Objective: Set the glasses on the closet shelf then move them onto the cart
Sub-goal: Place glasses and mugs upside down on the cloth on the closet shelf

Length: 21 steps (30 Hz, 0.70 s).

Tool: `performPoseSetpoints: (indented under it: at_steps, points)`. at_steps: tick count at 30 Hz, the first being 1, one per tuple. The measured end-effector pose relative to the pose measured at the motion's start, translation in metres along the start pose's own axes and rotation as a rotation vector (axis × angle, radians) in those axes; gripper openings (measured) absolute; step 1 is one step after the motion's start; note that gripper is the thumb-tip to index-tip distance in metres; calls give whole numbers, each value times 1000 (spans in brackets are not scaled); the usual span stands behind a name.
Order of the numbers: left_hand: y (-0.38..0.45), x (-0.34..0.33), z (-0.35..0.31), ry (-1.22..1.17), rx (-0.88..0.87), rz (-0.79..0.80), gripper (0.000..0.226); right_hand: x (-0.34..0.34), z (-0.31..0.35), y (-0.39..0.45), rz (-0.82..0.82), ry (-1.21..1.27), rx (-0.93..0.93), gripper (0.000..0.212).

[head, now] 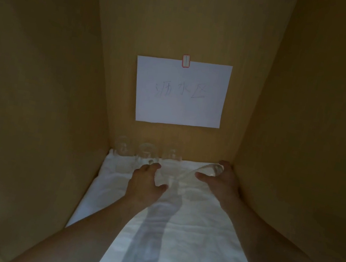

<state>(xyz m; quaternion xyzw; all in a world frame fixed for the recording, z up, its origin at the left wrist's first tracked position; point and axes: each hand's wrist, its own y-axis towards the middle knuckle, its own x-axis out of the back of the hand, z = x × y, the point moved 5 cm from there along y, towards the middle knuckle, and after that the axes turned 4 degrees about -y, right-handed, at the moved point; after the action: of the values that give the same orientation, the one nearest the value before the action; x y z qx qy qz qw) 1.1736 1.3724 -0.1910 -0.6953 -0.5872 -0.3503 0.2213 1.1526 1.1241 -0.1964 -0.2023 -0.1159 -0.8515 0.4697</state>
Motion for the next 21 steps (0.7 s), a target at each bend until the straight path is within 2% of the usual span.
performPoseSetpoints:
  at_steps: [2, 6, 11, 21]
  points:
    - [1, -2, 3, 47, -18, 21, 69, -5, 7, 4, 14, -189, 94, 101]
    - [3, -9, 7, 128, -52, 30, 68, -16, 13, 6, 34, -323, 258, 98]
    - [9, -20, 16, 175, -56, 47, 67, -25, 7, 14, 13, -343, 338, 94]
    - [27, -38, 37, 165, 48, 57, 65, -45, 14, 58, 116, -396, 428, 94]
